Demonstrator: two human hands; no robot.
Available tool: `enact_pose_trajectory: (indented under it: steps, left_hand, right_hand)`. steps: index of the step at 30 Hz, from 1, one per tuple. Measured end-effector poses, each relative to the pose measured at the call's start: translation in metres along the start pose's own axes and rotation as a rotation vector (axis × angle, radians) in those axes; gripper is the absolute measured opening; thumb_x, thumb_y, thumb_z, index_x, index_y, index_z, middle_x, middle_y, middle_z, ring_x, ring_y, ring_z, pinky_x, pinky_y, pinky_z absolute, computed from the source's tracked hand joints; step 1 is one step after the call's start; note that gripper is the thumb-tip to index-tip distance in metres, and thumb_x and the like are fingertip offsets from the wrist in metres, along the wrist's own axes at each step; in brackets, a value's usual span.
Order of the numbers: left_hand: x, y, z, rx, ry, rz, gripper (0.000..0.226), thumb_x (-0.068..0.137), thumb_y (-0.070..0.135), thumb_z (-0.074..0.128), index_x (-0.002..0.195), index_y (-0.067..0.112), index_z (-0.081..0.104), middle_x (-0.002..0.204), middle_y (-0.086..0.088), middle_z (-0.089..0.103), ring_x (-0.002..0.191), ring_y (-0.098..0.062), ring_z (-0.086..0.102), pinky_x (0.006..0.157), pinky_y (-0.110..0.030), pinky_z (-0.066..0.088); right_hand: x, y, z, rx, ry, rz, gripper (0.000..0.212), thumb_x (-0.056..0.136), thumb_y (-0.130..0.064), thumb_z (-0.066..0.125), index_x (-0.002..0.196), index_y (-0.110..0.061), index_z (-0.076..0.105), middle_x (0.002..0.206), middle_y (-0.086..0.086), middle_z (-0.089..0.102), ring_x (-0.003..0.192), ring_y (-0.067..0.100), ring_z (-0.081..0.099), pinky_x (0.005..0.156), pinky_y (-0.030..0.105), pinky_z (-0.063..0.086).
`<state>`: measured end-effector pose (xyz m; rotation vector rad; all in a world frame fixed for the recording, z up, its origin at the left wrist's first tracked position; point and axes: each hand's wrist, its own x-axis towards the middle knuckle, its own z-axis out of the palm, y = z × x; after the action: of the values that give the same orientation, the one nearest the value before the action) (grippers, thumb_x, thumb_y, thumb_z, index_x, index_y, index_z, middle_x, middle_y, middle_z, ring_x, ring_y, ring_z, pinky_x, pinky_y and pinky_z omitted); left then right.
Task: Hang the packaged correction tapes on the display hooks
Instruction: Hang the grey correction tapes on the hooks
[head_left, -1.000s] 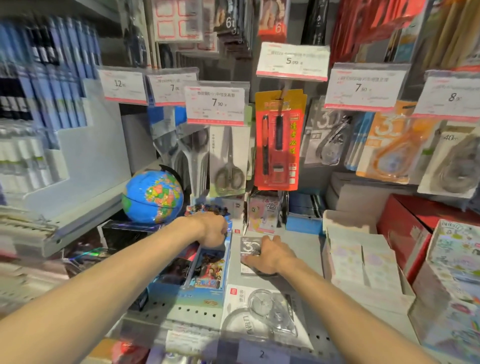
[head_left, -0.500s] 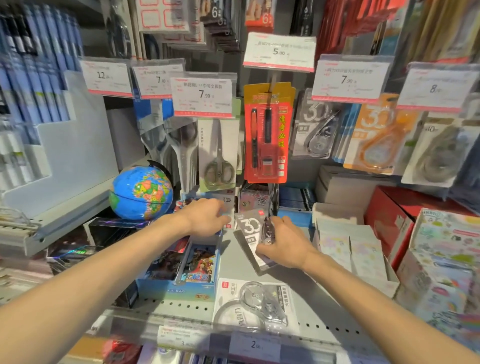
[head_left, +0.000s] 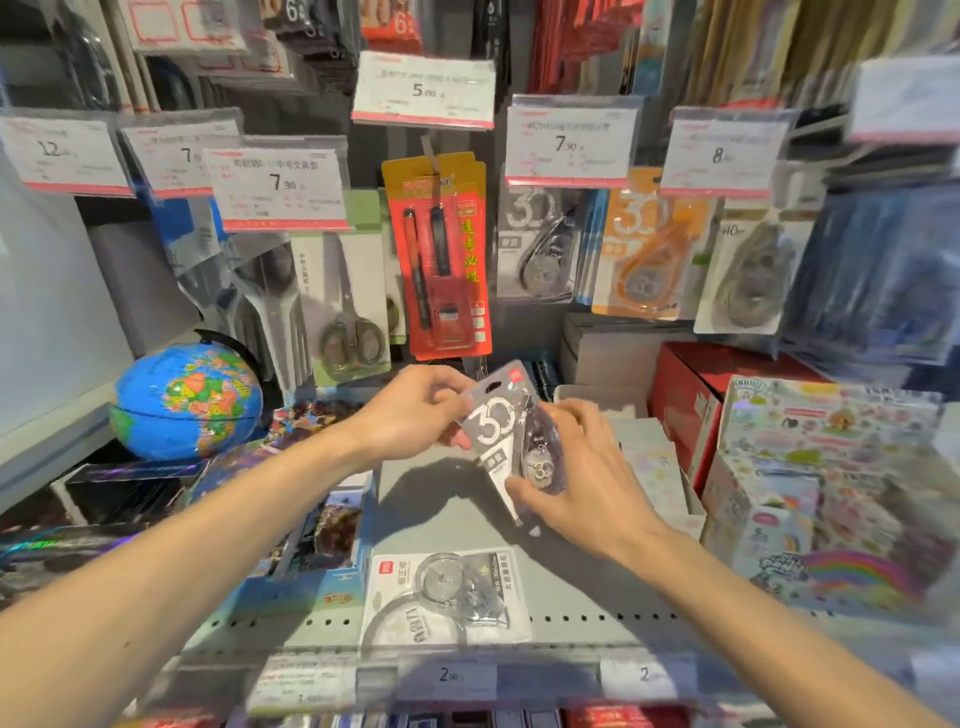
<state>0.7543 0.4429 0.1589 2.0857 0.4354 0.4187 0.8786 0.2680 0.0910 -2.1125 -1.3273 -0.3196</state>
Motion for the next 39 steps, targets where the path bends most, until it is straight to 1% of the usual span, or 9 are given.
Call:
enact_pose_trajectory:
  steps: [5, 9, 11, 15, 18, 22, 26, 33, 39]
  left_hand:
    - [0.005, 0.003, 0.007, 0.005, 0.007, 0.074, 0.017, 0.103, 0.013, 0.053, 0.111, 0.013, 0.068, 0.099, -0.025, 0.075, 0.072, -0.019, 0.073, 0.074, -0.036, 0.061]
    - [0.001, 0.015, 0.009, 0.07, 0.048, 0.161, 0.017, 0.104, 0.022, 0.052, 0.114, 0.02, 0.066, 0.097, -0.014, 0.077, 0.07, -0.015, 0.072, 0.058, -0.023, 0.055]
    - [0.0, 0.025, 0.008, 0.138, 0.077, 0.235, 0.018, 0.103, 0.028, 0.053, 0.116, 0.025, 0.066, 0.096, -0.005, 0.078, 0.075, -0.015, 0.073, 0.065, -0.026, 0.058]
    - [-0.003, 0.053, -0.001, 0.529, 0.244, 0.485, 0.029, 0.101, 0.035, 0.054, 0.127, 0.03, 0.062, 0.101, 0.016, 0.069, 0.087, -0.001, 0.063, 0.084, -0.029, 0.052]
    - [-0.007, 0.078, -0.014, 0.928, 0.401, 0.747, 0.034, 0.098, 0.025, 0.057, 0.132, 0.02, 0.057, 0.109, 0.007, 0.06, 0.095, -0.008, 0.053, 0.079, -0.027, 0.049]
    - [-0.002, 0.108, -0.033, 1.314, 0.592, 1.023, 0.028, 0.088, 0.011, 0.067, 0.115, 0.004, 0.063, 0.106, -0.014, 0.065, 0.092, -0.029, 0.059, 0.068, -0.041, 0.053]
    - [0.001, 0.14, -0.042, 1.48, 0.793, 1.239, 0.016, 0.09, 0.008, 0.056, 0.102, 0.007, 0.065, 0.107, -0.013, 0.067, 0.096, -0.033, 0.063, 0.077, -0.043, 0.047]
    - [0.021, 0.165, -0.057, 1.614, 0.782, 0.948, 0.047, 0.081, 0.033, 0.07, 0.118, 0.009, 0.055, 0.12, -0.012, 0.059, 0.115, -0.033, 0.053, 0.1, -0.046, 0.036]
    - [0.017, 0.168, -0.065, 1.6, 0.737, 0.983, 0.036, 0.091, 0.034, 0.058, 0.117, 0.01, 0.056, 0.122, -0.009, 0.062, 0.116, -0.032, 0.054, 0.1, -0.046, 0.04]
  right_hand:
    - [-0.009, 0.009, -0.008, 0.096, 0.015, -0.038, 0.093, 0.079, -0.048, 0.072, 0.154, -0.03, 0.019, 0.144, -0.009, 0.036, 0.132, 0.007, 0.038, 0.1, 0.019, 0.032]
    - [-0.012, 0.011, -0.018, 0.132, 0.095, -0.049, 0.089, 0.078, -0.046, 0.074, 0.151, -0.033, 0.024, 0.138, -0.013, 0.041, 0.127, 0.003, 0.041, 0.1, 0.019, 0.035]
    - [-0.011, 0.012, -0.028, 0.158, 0.134, -0.055, 0.086, 0.078, -0.045, 0.075, 0.15, -0.033, 0.028, 0.136, -0.014, 0.04, 0.125, 0.002, 0.042, 0.101, 0.021, 0.039]
    - [-0.005, 0.014, -0.051, 0.138, 0.249, -0.068, 0.085, 0.077, -0.042, 0.078, 0.149, -0.03, 0.033, 0.132, -0.014, 0.042, 0.122, 0.003, 0.045, 0.101, 0.022, 0.039]
    - [0.003, 0.017, -0.065, 0.136, 0.35, -0.021, 0.088, 0.075, -0.042, 0.079, 0.148, -0.031, 0.032, 0.13, -0.013, 0.042, 0.118, 0.003, 0.047, 0.098, 0.024, 0.041]
    - [0.014, 0.02, -0.078, 0.105, 0.43, 0.036, 0.089, 0.077, -0.044, 0.079, 0.149, -0.03, 0.029, 0.137, -0.009, 0.041, 0.124, 0.009, 0.044, 0.101, 0.026, 0.039]
    - [0.024, 0.02, -0.084, 0.095, 0.458, 0.062, 0.088, 0.077, -0.046, 0.077, 0.149, -0.029, 0.028, 0.138, -0.007, 0.041, 0.126, 0.009, 0.043, 0.098, 0.025, 0.039]
    - [0.031, 0.019, -0.09, 0.086, 0.455, 0.067, 0.088, 0.077, -0.045, 0.076, 0.15, -0.027, 0.03, 0.139, -0.005, 0.041, 0.127, 0.009, 0.042, 0.094, 0.021, 0.035]
    - [0.032, 0.022, -0.097, 0.075, 0.447, 0.05, 0.089, 0.077, -0.041, 0.077, 0.15, -0.023, 0.03, 0.139, -0.005, 0.039, 0.126, 0.008, 0.041, 0.099, 0.02, 0.032]
